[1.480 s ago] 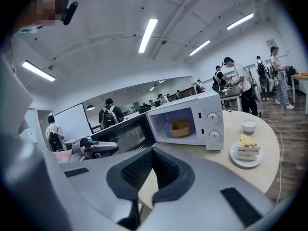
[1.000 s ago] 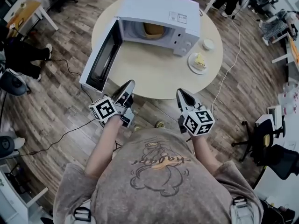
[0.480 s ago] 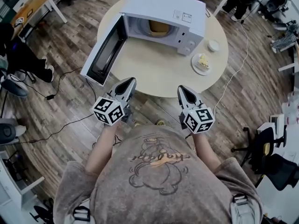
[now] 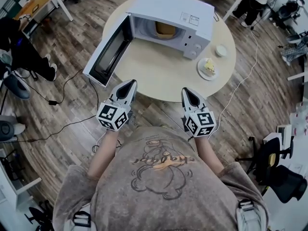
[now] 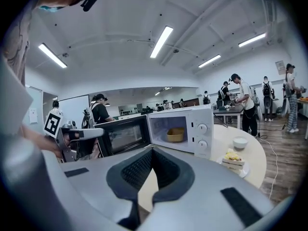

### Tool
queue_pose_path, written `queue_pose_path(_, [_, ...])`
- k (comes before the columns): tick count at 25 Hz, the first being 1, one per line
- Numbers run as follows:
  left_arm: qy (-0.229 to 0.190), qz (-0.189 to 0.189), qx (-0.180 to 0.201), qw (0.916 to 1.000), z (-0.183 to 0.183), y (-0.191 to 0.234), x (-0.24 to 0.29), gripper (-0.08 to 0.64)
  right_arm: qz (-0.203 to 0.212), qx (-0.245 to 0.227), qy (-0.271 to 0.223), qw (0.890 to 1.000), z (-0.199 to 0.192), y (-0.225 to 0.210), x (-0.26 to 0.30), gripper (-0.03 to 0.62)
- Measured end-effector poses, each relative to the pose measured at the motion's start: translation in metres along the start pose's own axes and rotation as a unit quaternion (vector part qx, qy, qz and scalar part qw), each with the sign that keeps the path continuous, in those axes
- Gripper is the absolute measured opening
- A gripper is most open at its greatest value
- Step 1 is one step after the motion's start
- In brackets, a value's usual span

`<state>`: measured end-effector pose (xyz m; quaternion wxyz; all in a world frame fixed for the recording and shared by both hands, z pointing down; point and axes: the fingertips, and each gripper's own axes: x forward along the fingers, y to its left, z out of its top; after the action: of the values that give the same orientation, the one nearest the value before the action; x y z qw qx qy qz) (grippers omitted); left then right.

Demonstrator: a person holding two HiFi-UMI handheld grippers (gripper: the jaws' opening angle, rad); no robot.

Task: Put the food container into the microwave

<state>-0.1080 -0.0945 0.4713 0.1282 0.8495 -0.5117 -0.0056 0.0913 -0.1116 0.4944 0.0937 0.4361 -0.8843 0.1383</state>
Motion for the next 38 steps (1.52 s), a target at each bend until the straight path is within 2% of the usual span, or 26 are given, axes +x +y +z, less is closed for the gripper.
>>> queue_pose_path(10, [-0.009,0.017,-0.004,0.9998,-0.008,0.0,-0.001,0.032,-0.005,-0.013,-0.012,1.0,-0.001,-0.005,-0.003,0.0])
queue_pose_path(21, [-0.014,0.029,-0.009,0.9994,-0.003,-0.001,-0.003,0.032,-0.007,-0.006,-0.034,0.999,0.008,-0.01,-0.009,-0.002])
queue_pose_path(38, [-0.016,0.034,-0.025,0.999,-0.001,-0.011,-0.004,0.032,0.004,-0.019,-0.029,0.999,0.013,-0.015,-0.016,-0.005])
